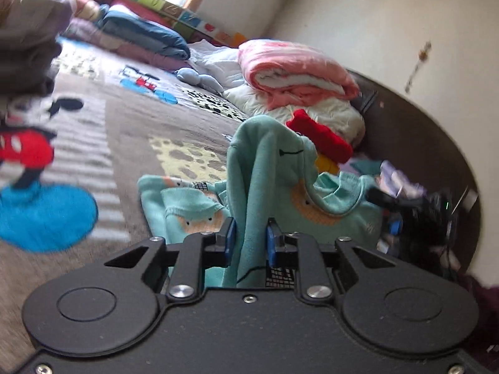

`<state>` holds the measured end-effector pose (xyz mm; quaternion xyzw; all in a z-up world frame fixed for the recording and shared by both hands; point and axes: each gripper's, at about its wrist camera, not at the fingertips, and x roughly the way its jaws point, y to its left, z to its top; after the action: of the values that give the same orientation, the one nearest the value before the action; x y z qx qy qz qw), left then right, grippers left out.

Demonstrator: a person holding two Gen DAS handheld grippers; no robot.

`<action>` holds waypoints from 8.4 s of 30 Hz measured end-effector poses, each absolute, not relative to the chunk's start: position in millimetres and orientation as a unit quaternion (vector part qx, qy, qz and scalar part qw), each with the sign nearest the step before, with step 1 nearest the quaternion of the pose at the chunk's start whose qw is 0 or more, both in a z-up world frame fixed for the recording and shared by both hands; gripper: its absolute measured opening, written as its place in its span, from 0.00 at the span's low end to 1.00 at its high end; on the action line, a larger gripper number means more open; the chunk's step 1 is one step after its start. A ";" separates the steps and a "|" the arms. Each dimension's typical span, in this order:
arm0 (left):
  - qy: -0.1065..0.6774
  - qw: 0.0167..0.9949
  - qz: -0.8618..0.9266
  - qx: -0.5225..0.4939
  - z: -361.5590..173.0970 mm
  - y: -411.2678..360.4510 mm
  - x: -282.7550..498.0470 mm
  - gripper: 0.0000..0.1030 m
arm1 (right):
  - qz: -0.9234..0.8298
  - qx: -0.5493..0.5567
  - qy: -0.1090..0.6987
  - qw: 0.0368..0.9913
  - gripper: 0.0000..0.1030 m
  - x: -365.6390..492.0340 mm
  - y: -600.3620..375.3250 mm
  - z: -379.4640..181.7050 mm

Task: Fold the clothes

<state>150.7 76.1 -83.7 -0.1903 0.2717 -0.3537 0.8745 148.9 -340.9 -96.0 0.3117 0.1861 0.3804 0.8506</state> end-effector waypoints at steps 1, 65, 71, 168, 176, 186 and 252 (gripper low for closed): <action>0.274 0.872 -0.352 -0.200 -84.1 79.6 149.7 0.18 | 0.377 0.315 0.186 0.851 0.71 146.0 -341.4 -97.3; 0.301 0.829 -0.287 -0.374 -123.3 112.4 240.9 0.13 | 0.310 0.451 0.261 0.795 0.24 245.0 -321.9 -163.8; 0.316 0.843 -0.259 -0.349 -120.1 105.6 240.4 0.27 | 0.293 0.440 0.269 0.805 0.29 239.5 -319.2 -165.5; 0.230 0.921 -0.288 0.123 -101.7 2.7 140.8 0.53 | 0.293 0.017 0.223 0.930 0.48 154.3 -231.6 -109.3; 0.236 0.924 -0.289 0.084 -109.6 9.7 144.5 0.57 | 0.300 0.039 0.237 0.923 0.48 162.5 -233.2 -118.7; 0.277 0.925 -0.186 -0.181 -87.2 57.2 126.0 0.77 | 0.221 0.259 0.245 0.908 0.71 137.6 -286.2 -113.9; 0.313 0.730 -0.456 -0.402 1.4 -118.3 153.8 0.35 | 0.147 0.443 0.061 0.882 0.38 14.3 -434.5 -16.7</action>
<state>153.8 -118.3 1.4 -0.4015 0.3131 -0.4561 0.7298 14.3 -434.5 -16.7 0.4430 0.0608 0.1472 0.8823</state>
